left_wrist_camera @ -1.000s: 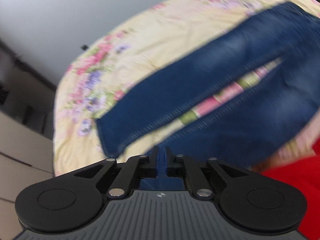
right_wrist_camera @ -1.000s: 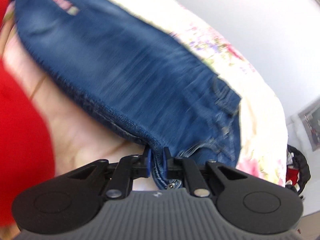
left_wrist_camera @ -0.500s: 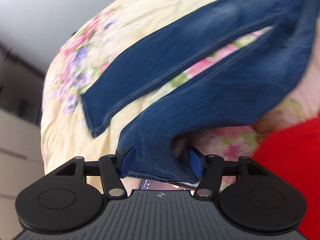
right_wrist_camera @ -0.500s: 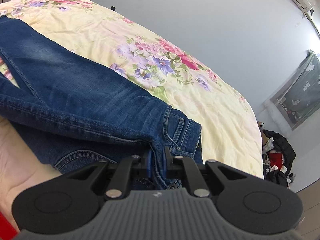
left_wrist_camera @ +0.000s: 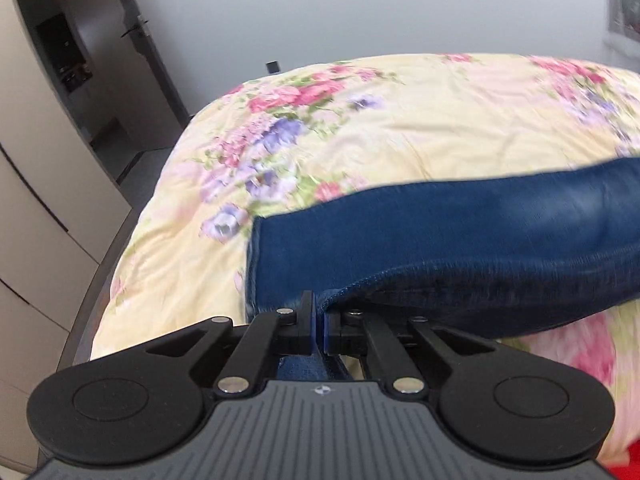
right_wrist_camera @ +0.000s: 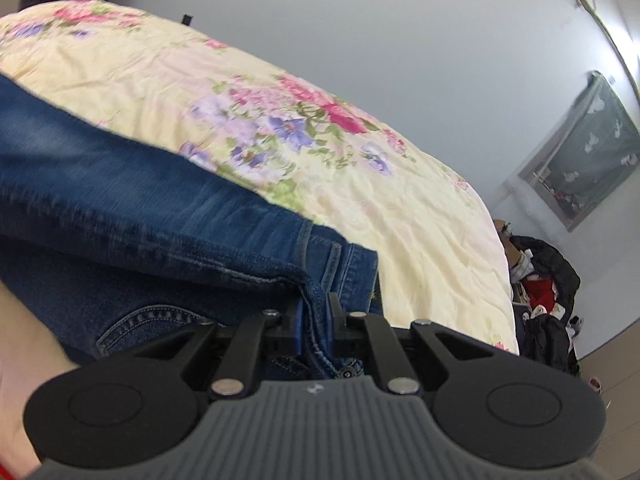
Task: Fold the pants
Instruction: 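Lay the held leg onto the other leg with the left gripper while the right gripper pins the waistband, then open the left gripper and move it to the stacked hems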
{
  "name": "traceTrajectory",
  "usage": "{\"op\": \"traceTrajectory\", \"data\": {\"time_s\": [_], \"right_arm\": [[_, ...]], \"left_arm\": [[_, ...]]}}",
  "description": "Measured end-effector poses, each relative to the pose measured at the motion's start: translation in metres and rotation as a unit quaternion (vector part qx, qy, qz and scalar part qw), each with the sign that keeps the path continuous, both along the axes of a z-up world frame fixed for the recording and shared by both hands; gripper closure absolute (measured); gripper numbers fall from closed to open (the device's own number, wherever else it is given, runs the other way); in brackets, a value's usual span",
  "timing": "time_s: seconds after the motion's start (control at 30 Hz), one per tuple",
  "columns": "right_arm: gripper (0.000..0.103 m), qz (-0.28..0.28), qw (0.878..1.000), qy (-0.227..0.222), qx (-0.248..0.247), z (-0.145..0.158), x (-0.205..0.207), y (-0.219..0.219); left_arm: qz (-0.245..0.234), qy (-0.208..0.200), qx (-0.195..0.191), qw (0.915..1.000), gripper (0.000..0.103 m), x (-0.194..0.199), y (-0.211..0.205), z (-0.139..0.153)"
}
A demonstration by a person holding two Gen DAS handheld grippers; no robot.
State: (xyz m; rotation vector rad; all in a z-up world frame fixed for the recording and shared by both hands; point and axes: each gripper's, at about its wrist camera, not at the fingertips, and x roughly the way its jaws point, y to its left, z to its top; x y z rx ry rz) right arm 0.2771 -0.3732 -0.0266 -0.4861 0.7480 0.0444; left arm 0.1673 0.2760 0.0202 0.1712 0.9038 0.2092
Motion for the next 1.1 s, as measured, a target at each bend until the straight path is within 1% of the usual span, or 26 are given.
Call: {"op": "traceTrajectory", "data": {"time_s": [0.07,0.13,0.2,0.27,0.33,0.43,0.5,0.6,0.7,0.77,0.8,0.87,0.97,1.03,1.07,1.1], "right_arm": [[0.1,-0.007,1.0,-0.005,0.004,0.002,0.021,0.002],[0.1,-0.007,1.0,-0.011,-0.004,0.001,0.045,0.007],[0.1,-0.011,1.0,-0.014,-0.008,-0.002,0.072,0.012],[0.1,-0.017,1.0,-0.01,-0.001,-0.01,0.102,0.013],[0.1,-0.019,1.0,0.01,-0.002,-0.025,0.13,0.016],[0.1,-0.013,0.999,0.039,-0.017,-0.059,0.167,0.023],[0.1,-0.014,0.998,0.053,-0.019,-0.077,0.183,0.026],[0.099,-0.013,0.997,0.069,-0.025,-0.103,0.201,0.03],[0.099,-0.015,0.996,0.079,-0.027,-0.118,0.208,0.031],[0.097,-0.016,0.996,0.079,-0.03,-0.123,0.209,0.032],[0.097,-0.017,0.996,0.077,-0.03,-0.123,0.208,0.032],[0.096,-0.02,0.997,0.073,-0.033,-0.122,0.207,0.033],[0.093,-0.028,0.997,0.07,-0.032,-0.116,0.203,0.033],[0.091,-0.034,0.997,0.065,-0.038,-0.112,0.201,0.036],[0.088,-0.036,0.996,0.064,-0.041,-0.11,0.199,0.038],[0.085,-0.038,0.996,0.062,-0.042,-0.108,0.197,0.04]], "left_arm": [[0.012,0.011,0.004,0.9999,0.1,0.028,0.005,0.001],[0.016,0.03,0.014,0.9993,0.1,0.057,0.007,-0.003],[0.018,0.047,0.027,0.9984,0.1,0.084,0.006,-0.012],[0.02,0.059,0.036,0.9974,0.1,0.11,0.006,-0.024],[0.019,0.08,0.043,0.9957,0.1,0.138,0.006,-0.037],[-0.001,0.11,0.071,0.9914,0.1,0.173,0.0,-0.061],[-0.01,0.129,0.087,0.9877,0.1,0.196,-0.002,-0.079],[-0.021,0.157,0.111,0.9811,0.097,0.219,-0.006,-0.104],[-0.02,0.176,0.13,0.9756,0.086,0.233,-0.004,-0.124],[-0.021,0.182,0.15,0.9716,0.065,0.235,-0.003,-0.132],[-0.025,0.182,0.165,0.9691,0.058,0.234,-0.003,-0.134],[-0.04,0.183,0.203,0.9612,0.032,0.234,-0.003,-0.135],[-0.072,0.191,0.242,0.9487,0.017,0.233,-0.002,-0.13],[-0.091,0.203,0.252,0.9419,0.015,0.235,-0.002,-0.123],[-0.104,0.21,0.265,0.9353,0.012,0.236,-0.004,-0.121],[-0.122,0.22,0.288,0.924,0.011,0.236,-0.009,-0.12]]}}
